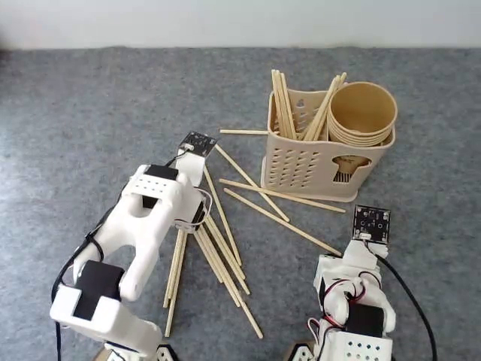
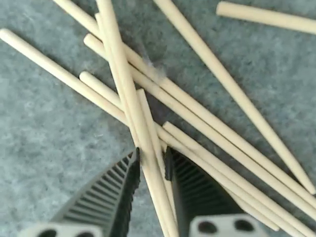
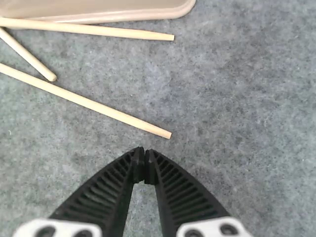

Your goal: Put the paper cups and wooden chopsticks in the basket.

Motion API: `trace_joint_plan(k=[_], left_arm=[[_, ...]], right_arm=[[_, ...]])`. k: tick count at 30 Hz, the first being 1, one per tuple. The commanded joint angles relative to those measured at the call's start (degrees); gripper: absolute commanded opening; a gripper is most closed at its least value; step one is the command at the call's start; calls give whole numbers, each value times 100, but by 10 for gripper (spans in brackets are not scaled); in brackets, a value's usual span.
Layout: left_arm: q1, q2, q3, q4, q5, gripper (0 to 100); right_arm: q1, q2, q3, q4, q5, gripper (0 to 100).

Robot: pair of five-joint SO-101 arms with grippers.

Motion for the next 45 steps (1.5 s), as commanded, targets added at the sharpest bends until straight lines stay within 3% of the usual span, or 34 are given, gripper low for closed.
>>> trace_joint_plan(k=[1, 10, 14, 17, 30, 35, 37, 40, 45], left_arm=[[9, -9, 224, -18, 44, 90], [26, -9, 523, 0, 44, 89], [26, -9, 637, 18, 44, 15], [18, -9, 655, 62, 44, 14], [-35, -167, -251, 1398, 44, 12], [-35, -1336, -338, 1723, 44, 12], [-44, -2084, -321, 1829, 44, 12], [-202, -3182, -338, 1978, 44, 12], [-853, -4501, -321, 1978, 18, 12]], right_arm=[[13, -13, 0, -127, 0, 9], [13, -13, 0, -127, 0, 9], [13, -13, 0, -127, 0, 9], [13, -13, 0, -127, 0, 9], [13, -13, -18, -127, -9, 9], [13, -13, -484, -101, 53, 12], [-57, -13, -677, -127, 466, 12], [-462, -13, -888, -127, 941, 12], [-1165, 48, -1433, -84, 976, 12]])
